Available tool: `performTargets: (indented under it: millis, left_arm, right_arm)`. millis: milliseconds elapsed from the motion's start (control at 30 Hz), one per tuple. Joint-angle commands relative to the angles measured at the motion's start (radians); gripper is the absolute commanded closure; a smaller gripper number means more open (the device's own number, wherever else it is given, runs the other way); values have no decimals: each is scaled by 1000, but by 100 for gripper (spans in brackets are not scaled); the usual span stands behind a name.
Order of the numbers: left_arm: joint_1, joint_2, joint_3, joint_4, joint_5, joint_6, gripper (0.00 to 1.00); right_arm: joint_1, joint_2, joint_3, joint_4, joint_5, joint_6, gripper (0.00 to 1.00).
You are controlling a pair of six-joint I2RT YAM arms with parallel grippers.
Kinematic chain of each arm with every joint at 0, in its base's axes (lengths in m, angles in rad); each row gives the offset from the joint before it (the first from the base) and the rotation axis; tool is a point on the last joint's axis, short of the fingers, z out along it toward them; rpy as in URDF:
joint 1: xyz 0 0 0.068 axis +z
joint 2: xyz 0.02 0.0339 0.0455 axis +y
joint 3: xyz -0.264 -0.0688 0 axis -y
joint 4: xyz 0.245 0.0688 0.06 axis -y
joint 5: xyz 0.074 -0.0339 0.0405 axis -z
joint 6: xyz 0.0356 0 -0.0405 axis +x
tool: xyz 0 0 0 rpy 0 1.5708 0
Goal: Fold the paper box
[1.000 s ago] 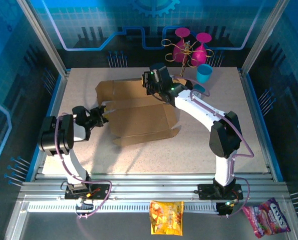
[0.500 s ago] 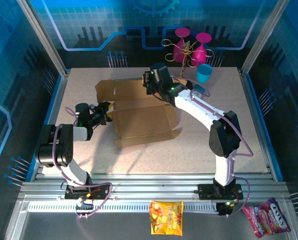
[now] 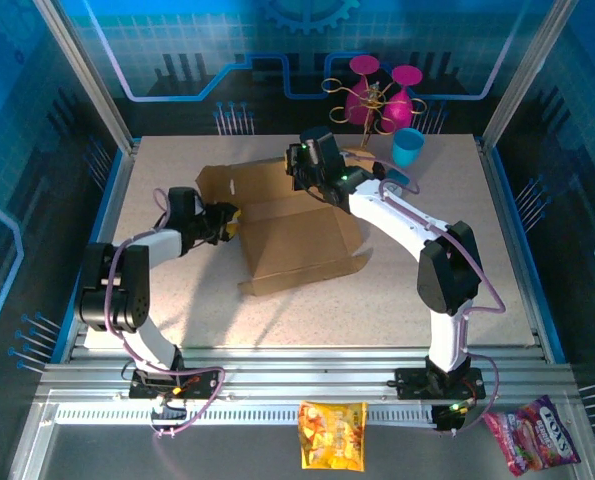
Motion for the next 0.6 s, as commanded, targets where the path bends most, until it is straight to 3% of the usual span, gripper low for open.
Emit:
performTargets:
  millis: [0, 300, 567]
  left_arm:
    - [-34, 33, 73, -229, -46, 154, 57]
    - [-76, 51, 200, -504, -166, 328, 57]
    - [-81, -231, 196, -655, -244, 422, 38]
  right_arm:
    - [4, -9, -12, 19, -4, 23, 100]
    - [8, -11, -33, 17, 11, 7, 100]
    - [0, 20, -101, 108, 51, -40, 100]
